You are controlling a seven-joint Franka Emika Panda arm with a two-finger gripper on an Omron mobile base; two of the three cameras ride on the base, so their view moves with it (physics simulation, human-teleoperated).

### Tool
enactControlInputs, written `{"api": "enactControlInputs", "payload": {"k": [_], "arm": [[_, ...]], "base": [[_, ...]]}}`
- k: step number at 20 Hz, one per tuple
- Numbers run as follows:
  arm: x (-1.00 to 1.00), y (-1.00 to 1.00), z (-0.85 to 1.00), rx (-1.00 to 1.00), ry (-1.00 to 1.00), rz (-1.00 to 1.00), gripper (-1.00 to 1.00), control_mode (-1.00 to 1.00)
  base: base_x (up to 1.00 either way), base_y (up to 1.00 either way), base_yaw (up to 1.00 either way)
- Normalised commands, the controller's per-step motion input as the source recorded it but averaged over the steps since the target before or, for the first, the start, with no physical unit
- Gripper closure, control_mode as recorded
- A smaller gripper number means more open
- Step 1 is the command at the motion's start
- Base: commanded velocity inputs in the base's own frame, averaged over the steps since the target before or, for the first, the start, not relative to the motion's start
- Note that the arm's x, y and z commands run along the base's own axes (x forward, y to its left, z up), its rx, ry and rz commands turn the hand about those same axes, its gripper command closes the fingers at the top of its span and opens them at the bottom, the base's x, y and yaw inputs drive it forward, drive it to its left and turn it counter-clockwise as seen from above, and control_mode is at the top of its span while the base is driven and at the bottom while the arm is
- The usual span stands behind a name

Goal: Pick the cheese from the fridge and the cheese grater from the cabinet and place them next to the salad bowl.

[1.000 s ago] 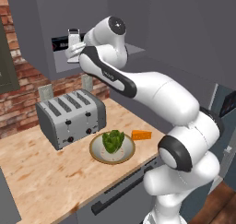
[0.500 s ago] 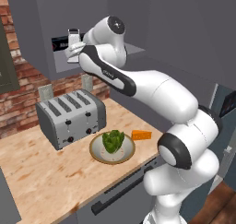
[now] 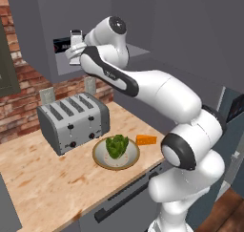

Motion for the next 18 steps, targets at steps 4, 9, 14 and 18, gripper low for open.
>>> {"api": "enactControlInputs", "payload": {"k": [4,9,14,18], "arm": [[0.21,0.0,0.0,0.0,0.0,0.0,-1.0,-1.0],[0.09,0.1,-0.01,0.0,0.0,0.0,-1.0,-1.0],[0.02,0.12,-0.02,0.0,0.0,0.0,-1.0,-1.0],[0.0,0.0,0.0,0.0,0.0,0.0,-1.0,-1.0]], "base": [[0.0,0.0,0.0],[0.0,0.0,0.0],[0.0,0.0,0.0],[0.0,0.0,0.0]]}}
